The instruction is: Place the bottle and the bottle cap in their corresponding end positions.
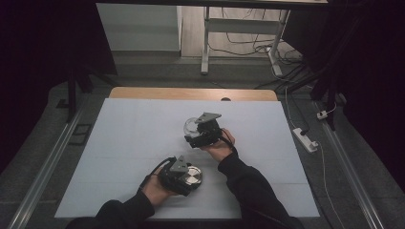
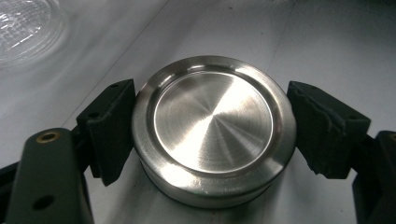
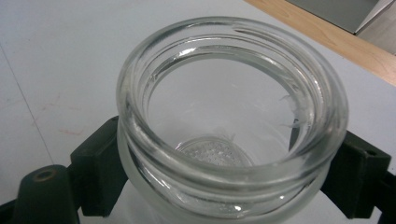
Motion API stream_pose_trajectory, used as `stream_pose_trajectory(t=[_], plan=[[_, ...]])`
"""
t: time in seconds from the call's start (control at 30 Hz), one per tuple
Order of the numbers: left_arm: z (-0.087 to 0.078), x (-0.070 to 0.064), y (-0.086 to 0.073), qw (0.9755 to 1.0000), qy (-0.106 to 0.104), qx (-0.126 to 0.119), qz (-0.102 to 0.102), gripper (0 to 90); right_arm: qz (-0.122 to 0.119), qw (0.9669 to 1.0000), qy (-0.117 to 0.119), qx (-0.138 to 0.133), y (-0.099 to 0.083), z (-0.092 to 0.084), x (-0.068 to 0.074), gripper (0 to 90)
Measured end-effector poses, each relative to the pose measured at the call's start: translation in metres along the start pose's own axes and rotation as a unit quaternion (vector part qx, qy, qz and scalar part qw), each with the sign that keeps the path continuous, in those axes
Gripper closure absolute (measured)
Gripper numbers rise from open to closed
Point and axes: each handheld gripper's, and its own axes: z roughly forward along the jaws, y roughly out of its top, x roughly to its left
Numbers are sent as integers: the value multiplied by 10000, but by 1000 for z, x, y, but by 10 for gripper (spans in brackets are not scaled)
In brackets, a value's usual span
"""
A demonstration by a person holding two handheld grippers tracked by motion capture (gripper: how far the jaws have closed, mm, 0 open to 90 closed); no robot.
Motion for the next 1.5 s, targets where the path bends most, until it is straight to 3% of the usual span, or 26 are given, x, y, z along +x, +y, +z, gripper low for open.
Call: stream_pose_trajectory(t=[0.4, 0.47, 0.7, 0.9, 1.1, 1.17, 1.33, 1.5], plan=[[4, 1, 0, 9999, -30, 52, -91, 204, 96, 9999, 112, -25, -4, 2, -2, 143], [4, 2, 0, 9999, -42, 86, -83, 203, 214, 9996, 185, -38, -6, 2, -5, 142], [5, 1, 0, 9999, 6, 156, -12, 200, 234, 9995, 202, -29, -6, 2, -5, 139], [6, 3, 0, 9997, -54, 211, -144, 188, 356, 9992, 205, 19, -6, 3, -5, 131], [6, 5, 0, 9995, -52, 230, -211, 158, 462, 9981, 385, 107, -4, 3, -7, 65], [5, 7, -1, 9995, -107, 219, -225, 132, 443, 9981, 415, 123, -3, 3, -6, 27], [1, 10, -2, 9991, -247, 161, -309, 97, 509, 9975, 465, 171, 0, 1, -7, 0], [-9, 14, -1, 9984, -360, -6, -443, 52, 421, 9981, 427, 145, 2, -5, -7, 0]])
